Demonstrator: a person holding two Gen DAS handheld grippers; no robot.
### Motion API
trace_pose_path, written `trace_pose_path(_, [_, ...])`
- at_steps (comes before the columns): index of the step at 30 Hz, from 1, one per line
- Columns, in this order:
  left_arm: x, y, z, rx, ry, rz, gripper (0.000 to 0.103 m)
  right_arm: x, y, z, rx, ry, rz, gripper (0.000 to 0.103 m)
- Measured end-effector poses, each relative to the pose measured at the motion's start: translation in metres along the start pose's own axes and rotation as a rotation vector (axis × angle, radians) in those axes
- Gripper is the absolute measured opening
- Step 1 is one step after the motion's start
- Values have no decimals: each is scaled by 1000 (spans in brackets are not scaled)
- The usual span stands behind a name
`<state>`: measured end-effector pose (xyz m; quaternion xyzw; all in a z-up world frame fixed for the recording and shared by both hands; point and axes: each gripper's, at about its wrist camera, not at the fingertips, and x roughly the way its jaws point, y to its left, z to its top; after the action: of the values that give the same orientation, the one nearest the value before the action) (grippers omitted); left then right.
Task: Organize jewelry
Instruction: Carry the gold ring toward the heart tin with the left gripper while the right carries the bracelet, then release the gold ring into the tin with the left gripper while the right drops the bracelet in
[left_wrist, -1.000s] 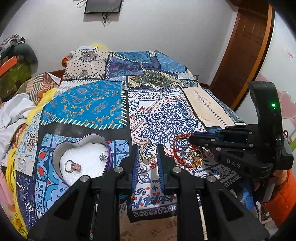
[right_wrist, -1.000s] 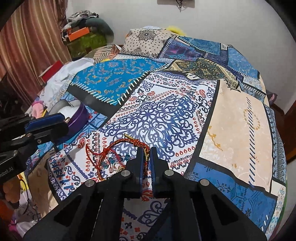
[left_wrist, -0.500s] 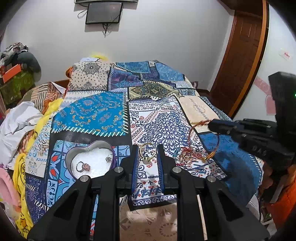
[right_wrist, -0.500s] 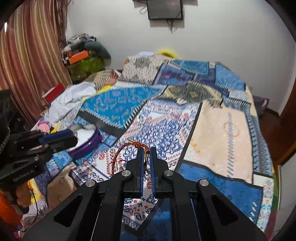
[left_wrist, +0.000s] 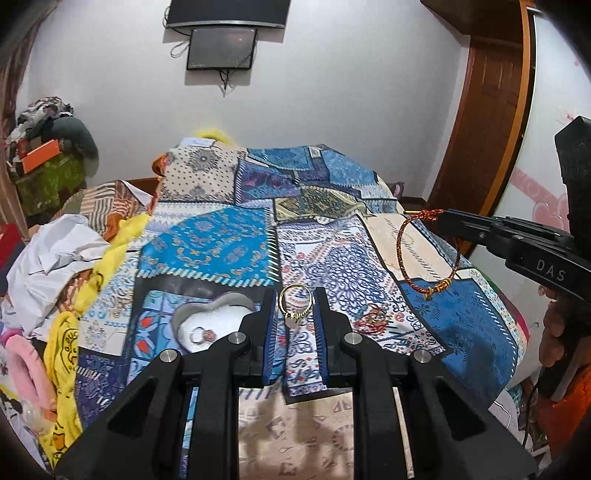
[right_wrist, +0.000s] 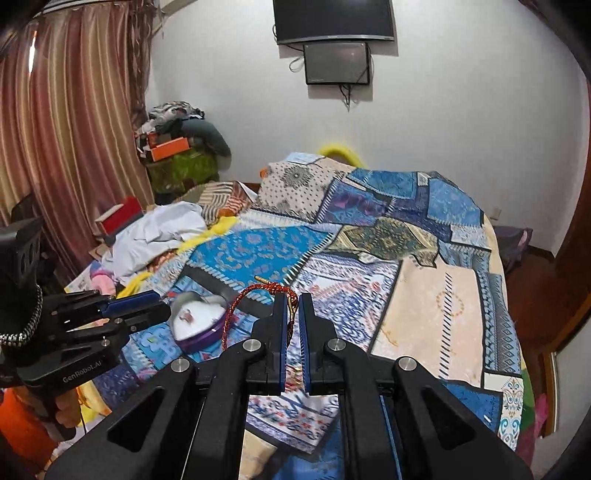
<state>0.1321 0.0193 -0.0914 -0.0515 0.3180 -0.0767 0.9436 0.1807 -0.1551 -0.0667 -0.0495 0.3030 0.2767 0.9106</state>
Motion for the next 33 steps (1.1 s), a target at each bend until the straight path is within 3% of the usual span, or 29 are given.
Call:
trace_pose_path(19, [-24,68,-14,-83,-19,110,18,54,74,10,-40,49,141,5])
trace_pose_path(33, [10,97,-27,-142,37,111,18,106,99,3,-66,153,178,5])
